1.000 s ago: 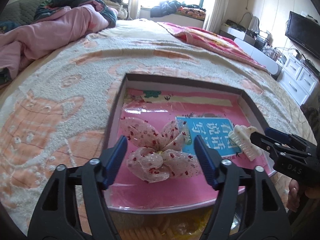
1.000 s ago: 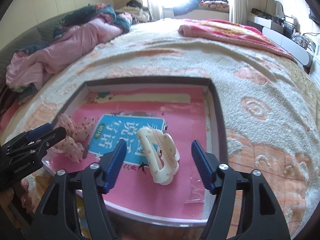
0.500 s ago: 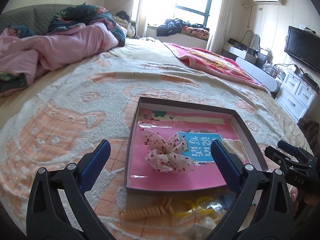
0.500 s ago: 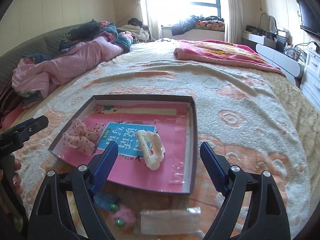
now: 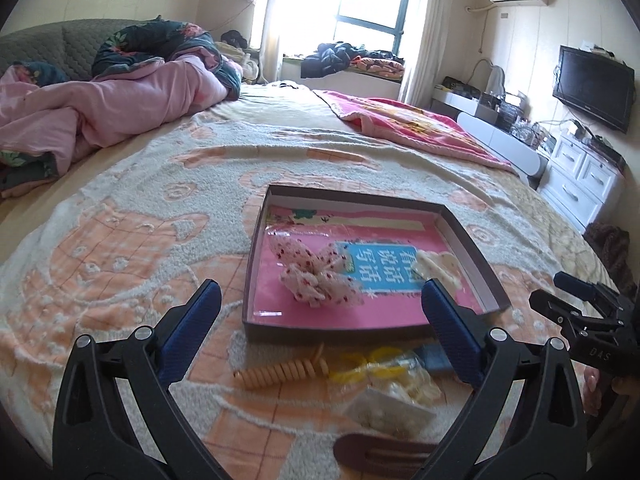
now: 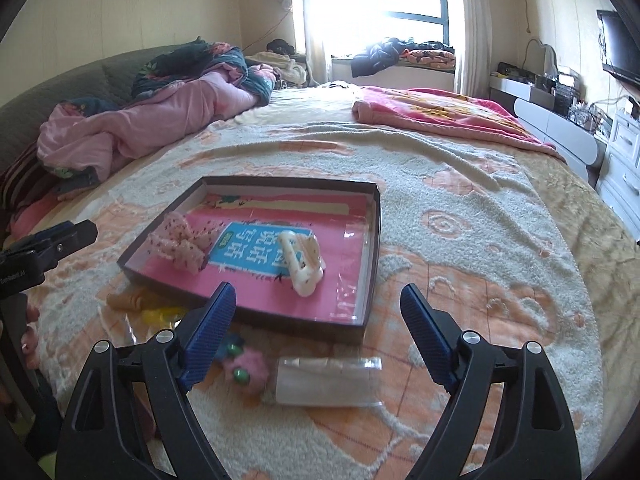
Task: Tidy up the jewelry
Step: 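Withdraw both tools from the tray toward the remaining accessories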
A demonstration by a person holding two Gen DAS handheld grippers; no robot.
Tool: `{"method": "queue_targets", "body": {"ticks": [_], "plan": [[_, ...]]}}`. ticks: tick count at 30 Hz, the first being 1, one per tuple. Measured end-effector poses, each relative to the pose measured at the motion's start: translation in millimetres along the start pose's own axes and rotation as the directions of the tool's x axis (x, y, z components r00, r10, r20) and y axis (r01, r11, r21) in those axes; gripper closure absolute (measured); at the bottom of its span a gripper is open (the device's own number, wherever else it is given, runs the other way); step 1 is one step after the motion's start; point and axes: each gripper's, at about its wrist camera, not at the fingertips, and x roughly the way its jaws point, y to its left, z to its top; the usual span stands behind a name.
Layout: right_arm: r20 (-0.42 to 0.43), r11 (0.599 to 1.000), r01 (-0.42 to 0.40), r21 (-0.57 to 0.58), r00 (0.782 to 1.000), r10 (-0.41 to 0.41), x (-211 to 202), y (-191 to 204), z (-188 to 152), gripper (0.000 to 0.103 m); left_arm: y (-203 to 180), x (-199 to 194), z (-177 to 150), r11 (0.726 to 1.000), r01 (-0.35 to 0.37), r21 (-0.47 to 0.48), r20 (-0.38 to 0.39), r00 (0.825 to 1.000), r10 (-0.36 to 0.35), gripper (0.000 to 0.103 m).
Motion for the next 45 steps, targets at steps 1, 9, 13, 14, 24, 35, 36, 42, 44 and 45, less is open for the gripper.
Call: {"method": "queue_targets", "body": {"ticks": [1, 9, 13, 14, 24, 35, 36, 42, 44, 45], "plan": [[-0.001, 1.000, 0.000, -0.005, 1.000, 0.000, -2.1, 0.7, -2.7, 0.021, -1.2, -1.6, -2.6, 1.000, 0.001, 0.005, -0.002, 1.000, -0.001, 0.011], [-0.024, 0.999, -0.034, -0.023, 0.999, 0.034, -10.4, 9.0, -21.3, 0.021, -5.0, -8.7, -22.1, 1.000, 0.009, 0.027, -0.026, 1.000, -0.008, 0.011], [-0.036, 0.998, -0.048, -0.032, 0.998, 0.047, -12.3, 14.2, -29.8, 0.021, -7.9, -11.8, -29.8, 0.999, 0.012, 0.034, -0.033, 0.999, -0.011, 0.011], [-0.042, 0.998, -0.052, -0.033, 0.998, 0.051, -12.4, 15.4, -32.0, 0.021, -8.9, -12.6, -31.5, 0.999, 0.013, 0.036, -0.035, 0.999, -0.012, 0.011], [-0.072, 0.994, -0.076, -0.078, 0.995, 0.071, -12.2, 27.4, -51.0, 0.021, -19.7, -8.2, -52.0, 0.997, 0.034, 0.067, -0.091, 0.995, -0.027, 0.011], [-0.110, 0.983, -0.111, -0.145, 0.989, 0.095, -0.8, 34.1, -60.0, 0.027, -31.9, 10.1, -70.8, 0.990, 0.073, 0.123, -0.191, 0.980, -0.049, 0.011], [-0.113, 0.983, -0.114, -0.146, 0.989, 0.098, 0.7, 34.1, -60.4, 0.028, -32.6, 11.6, -71.3, 0.988, 0.079, 0.130, -0.198, 0.979, -0.052, 0.011], [-0.137, 0.980, -0.131, -0.152, 0.984, 0.110, 11.1, 31.6, -61.0, 0.038, -37.7, 19.1, -73.8, 0.981, 0.121, 0.151, -0.224, 0.971, -0.086, 0.011], [-0.143, 0.977, -0.144, -0.155, 0.982, 0.122, 14.5, 31.1, -60.2, 0.041, -39.0, 23.5, -73.9, 0.977, 0.136, 0.164, -0.232, 0.968, -0.095, 0.011], [-0.145, 0.977, -0.147, -0.157, 0.982, 0.125, 15.6, 31.2, -60.0, 0.042, -39.5, 26.1, -73.9, 0.975, 0.143, 0.168, -0.238, 0.966, -0.100, 0.011]]}}
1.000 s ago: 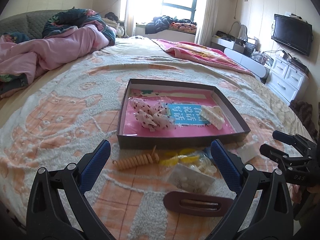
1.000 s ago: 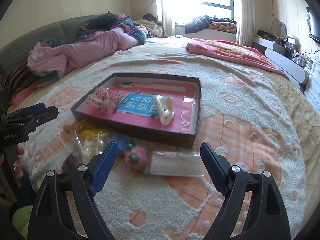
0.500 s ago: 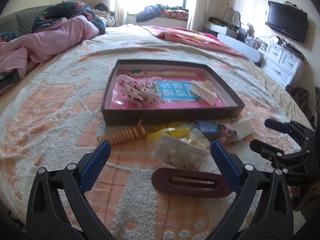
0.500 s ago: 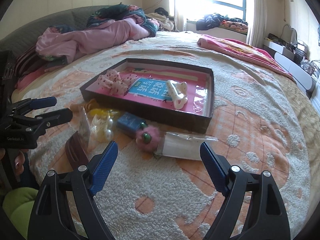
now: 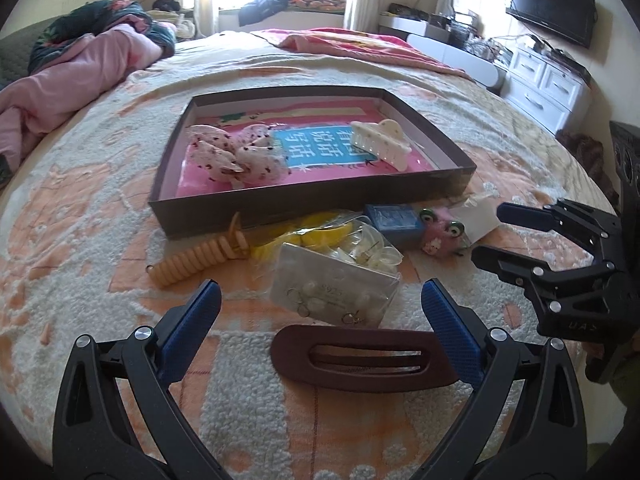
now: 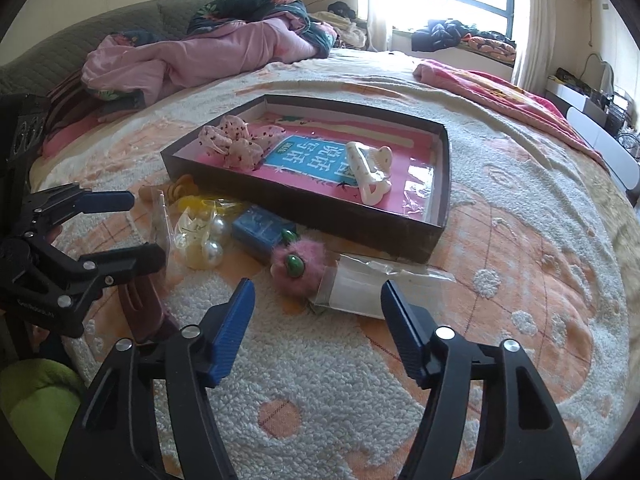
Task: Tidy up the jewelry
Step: 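Withdraw both tools from the tray toward the remaining accessories, then grasp the clear earring bag with the left tool while the right tool grasps the pink pom-pom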
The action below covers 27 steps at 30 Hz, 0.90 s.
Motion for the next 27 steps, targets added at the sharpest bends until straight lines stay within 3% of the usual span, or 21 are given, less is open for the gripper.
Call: {"method": "queue_targets", "body": {"ticks": [15, 27], "plan": [[-0.025, 0.995, -0.083, -0.061, 0.996, 0.082, 27.7, 5.8, 18.3, 0.067, 14.2, 21.5, 2.5, 0.996, 0.078, -0.042, -0.048, 0.996, -0.080, 0.011], [-0.061, 0.994, -0.089, -0.060, 0.995, 0.085, 47.5, 4.5, 17.4, 0.074, 14.6, 28.4, 4.3, 0.994, 0.107, -0.039, -0.061, 0.992, -0.109, 0.033]]}}
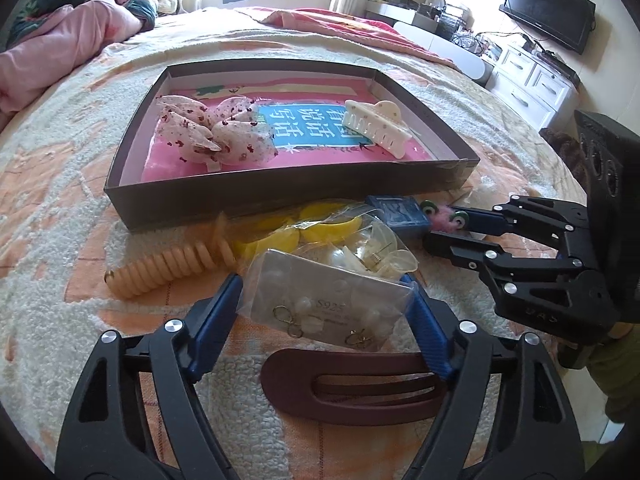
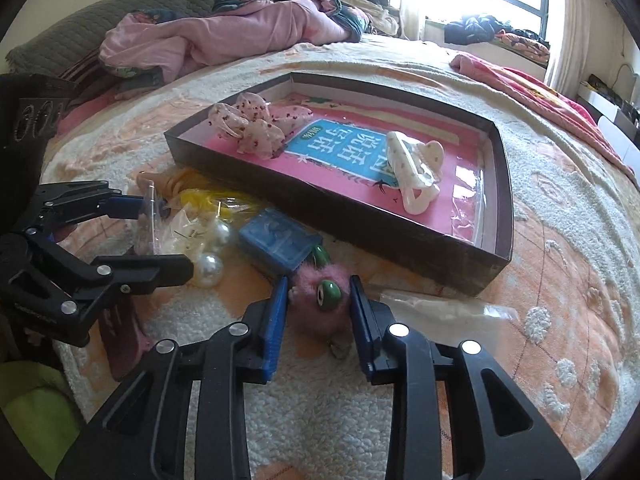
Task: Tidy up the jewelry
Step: 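Grasp the clear earring bag with the left tool while the right tool grasps the pink pom-pom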
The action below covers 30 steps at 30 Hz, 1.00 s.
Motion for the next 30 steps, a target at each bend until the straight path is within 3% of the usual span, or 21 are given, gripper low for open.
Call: {"method": "queue_targets", "body": {"ticks": [8, 18, 30], "plan": [[0.032, 0.999, -0.022, 0.030, 0.999, 0.021, -11.5, -4.4, -1.5, 0.076, 1.5, -7.0, -2.1, 1.000, -0.003, -0.014, 0.024, 1.000, 0.003, 0.038], [0.066, 0.996, -0.073, 0.041, 0.995, 0.070, -32.6, 10.1, 0.1, 0.076, 13.9, -35.2, 1.6, 0.997, 0.005, -0.079, 0.108, 0.994, 0.004, 0.038], [0.114, 0.995, -0.100, 0.000, 0.989, 0.099, -43.6, 34.1, 24.3, 0.076, 35.9, -52.2, 12.9, 0.991, -0.028, -0.127, 0.163, 0.985, 0.049, 0.038]]}}
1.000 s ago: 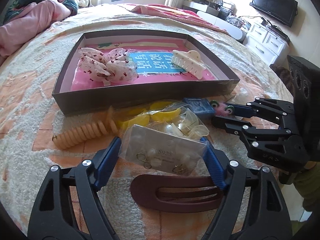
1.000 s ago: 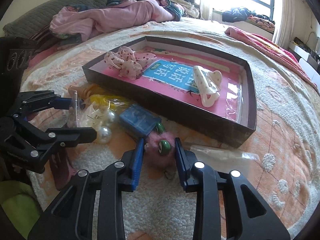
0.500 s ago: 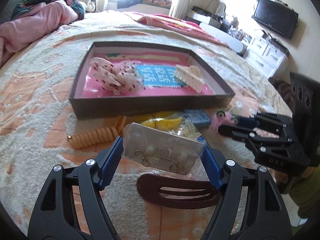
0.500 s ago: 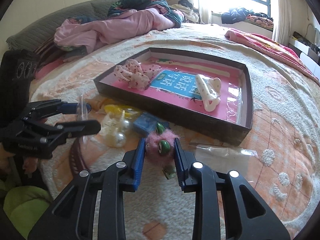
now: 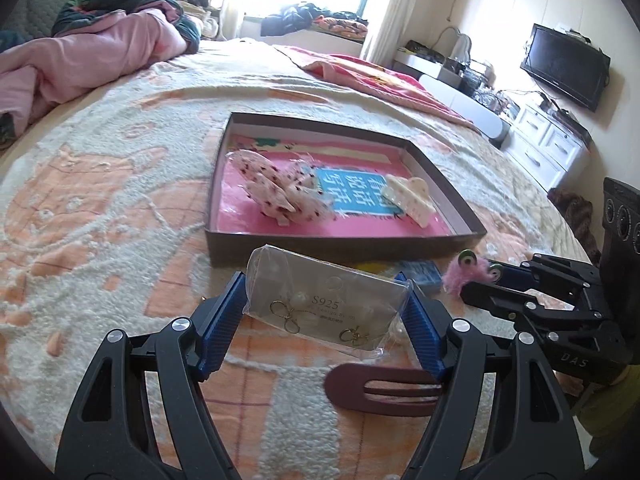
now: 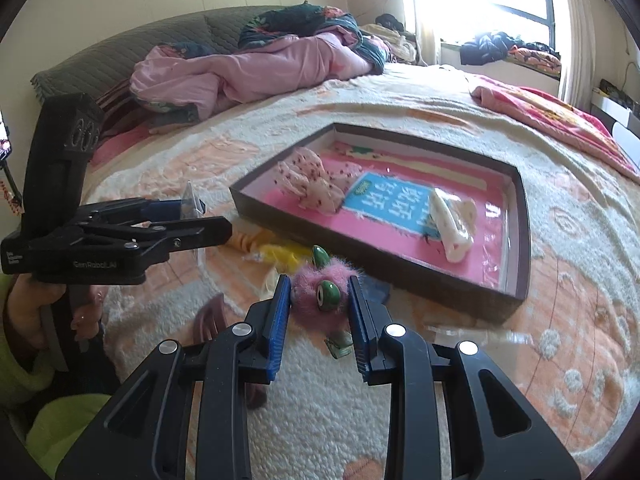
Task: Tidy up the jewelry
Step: 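Grasp the clear earring bag with the left tool while the right tool grasps the pink pom-pom, then carry the earring bag into the tray and release it while the right tool releases the pom-pom there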
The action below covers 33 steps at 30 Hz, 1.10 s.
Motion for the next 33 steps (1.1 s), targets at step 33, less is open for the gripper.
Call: {"method": "queue_targets", "body": {"ticks": [33], "plan": [[0.030, 0.975, 0.158, 0.154, 0.986, -0.164, 17.8, -83.3, 35.6, 0.076, -18.0, 58.0, 65.1, 0.997, -0.039, 0.070, 0.002, 0.999, 0.039, 0.037]]}}
